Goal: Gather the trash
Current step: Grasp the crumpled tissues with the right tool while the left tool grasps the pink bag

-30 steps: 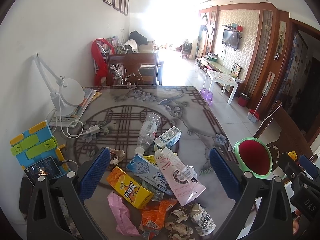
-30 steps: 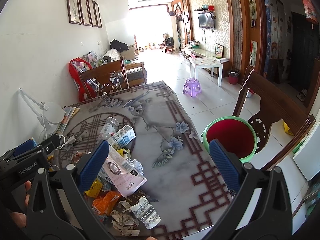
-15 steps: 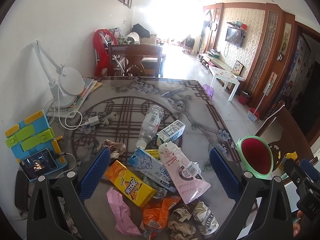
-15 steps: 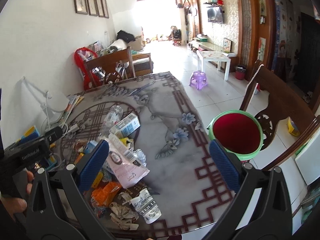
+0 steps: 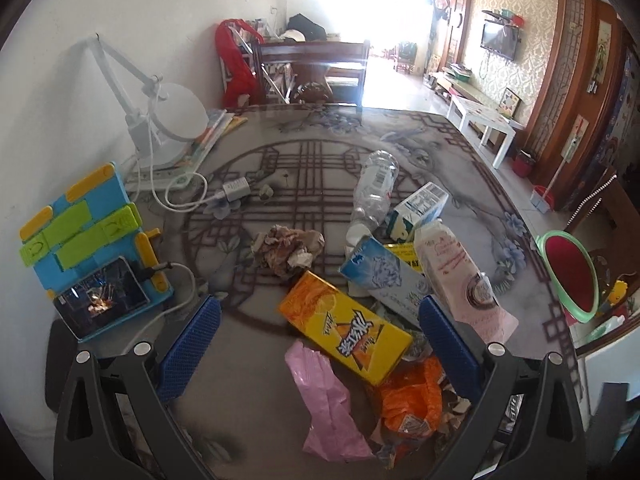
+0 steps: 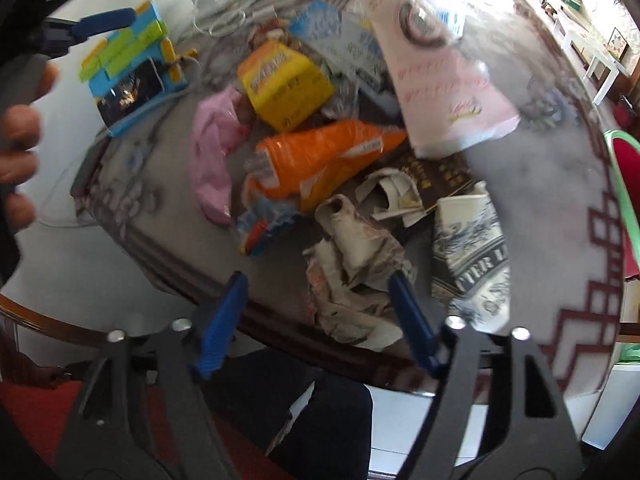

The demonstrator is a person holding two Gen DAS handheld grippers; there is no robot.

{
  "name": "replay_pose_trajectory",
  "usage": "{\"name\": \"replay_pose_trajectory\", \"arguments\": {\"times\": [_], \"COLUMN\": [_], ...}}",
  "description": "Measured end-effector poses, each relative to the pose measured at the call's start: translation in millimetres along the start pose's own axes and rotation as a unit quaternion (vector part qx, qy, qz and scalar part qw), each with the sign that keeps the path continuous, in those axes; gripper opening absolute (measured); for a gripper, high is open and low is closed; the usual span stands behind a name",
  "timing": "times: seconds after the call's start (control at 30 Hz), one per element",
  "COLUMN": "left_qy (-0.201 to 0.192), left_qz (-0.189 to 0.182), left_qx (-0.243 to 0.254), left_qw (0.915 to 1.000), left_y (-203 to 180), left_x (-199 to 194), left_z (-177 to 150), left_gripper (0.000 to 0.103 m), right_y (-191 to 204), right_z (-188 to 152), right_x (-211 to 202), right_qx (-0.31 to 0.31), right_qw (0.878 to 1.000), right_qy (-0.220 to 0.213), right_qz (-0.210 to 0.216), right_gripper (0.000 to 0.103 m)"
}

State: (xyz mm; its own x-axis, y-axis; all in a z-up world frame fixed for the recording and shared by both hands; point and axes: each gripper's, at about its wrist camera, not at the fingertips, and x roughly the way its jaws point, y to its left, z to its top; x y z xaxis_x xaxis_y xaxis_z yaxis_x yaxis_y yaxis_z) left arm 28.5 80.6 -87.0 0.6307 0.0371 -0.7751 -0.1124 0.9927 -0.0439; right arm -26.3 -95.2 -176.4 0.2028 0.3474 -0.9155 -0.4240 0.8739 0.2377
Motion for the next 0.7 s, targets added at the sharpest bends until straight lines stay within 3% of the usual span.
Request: {"name": "replay_pose_trajectory", "arguments": {"times": [0.03,0.07,0.1,0.13,0.33,0.37,0.4,0.47,0.53,0.57,0.7], "left_qy": [0.009,0.015,0.019,0.027,0.105,0.114,0.116,0.121,0.132,0.139,0.166], "left_qz": [-0.013,-0.02,-0.023,-0.024,-0.033,-0.03,-0.026,-0.024,-0.034,-0.04,-0.069], "left_qx": [-0.001,0.001,0.006,0.014,0.04,0.04,0.038,0.035,0.031,0.03,0.023], "left_qw": [0.9999,0.9997,0.9995,0.9993,0.9932,0.9922,0.9921,0.9917,0.9902,0.9891,0.9834], "left_y": [3,6,7,7,8,9,11,14,14,14,9], "left_x": [2,4,6,9,44,50,53,63,74,80,101], "left_z": [-5,-10,-15,-22,-60,-64,-67,-72,-75,-75,-72], "left_gripper": [0.095,0.095,0.094,0.094,0.088,0.088,0.088,0.087,0.083,0.08,0.053], "right_y": [0,2,1,-2,-23,-25,-25,-25,-24,-24,-32], "right_z": [2,4,8,12,32,32,33,32,32,32,45], "right_x": [2,2,2,3,3,0,0,4,14,17,16], "right_qx": [-0.004,-0.012,-0.015,-0.012,0.02,0.023,0.028,0.027,0.014,0.009,0.038], "right_qw": [1.0,0.999,0.999,0.999,1.0,0.999,0.999,0.999,0.999,0.999,0.999], "right_qy": [-0.007,-0.015,-0.017,-0.021,-0.022,-0.023,-0.024,-0.018,0.006,0.01,-0.008], "right_qz": [-0.016,-0.03,-0.039,-0.041,-0.011,-0.007,-0.004,-0.014,-0.037,-0.044,-0.033], "right_gripper": [0.068,0.061,0.046,0.04,0.04,0.049,0.063,0.07,0.062,0.043,0.039]}}
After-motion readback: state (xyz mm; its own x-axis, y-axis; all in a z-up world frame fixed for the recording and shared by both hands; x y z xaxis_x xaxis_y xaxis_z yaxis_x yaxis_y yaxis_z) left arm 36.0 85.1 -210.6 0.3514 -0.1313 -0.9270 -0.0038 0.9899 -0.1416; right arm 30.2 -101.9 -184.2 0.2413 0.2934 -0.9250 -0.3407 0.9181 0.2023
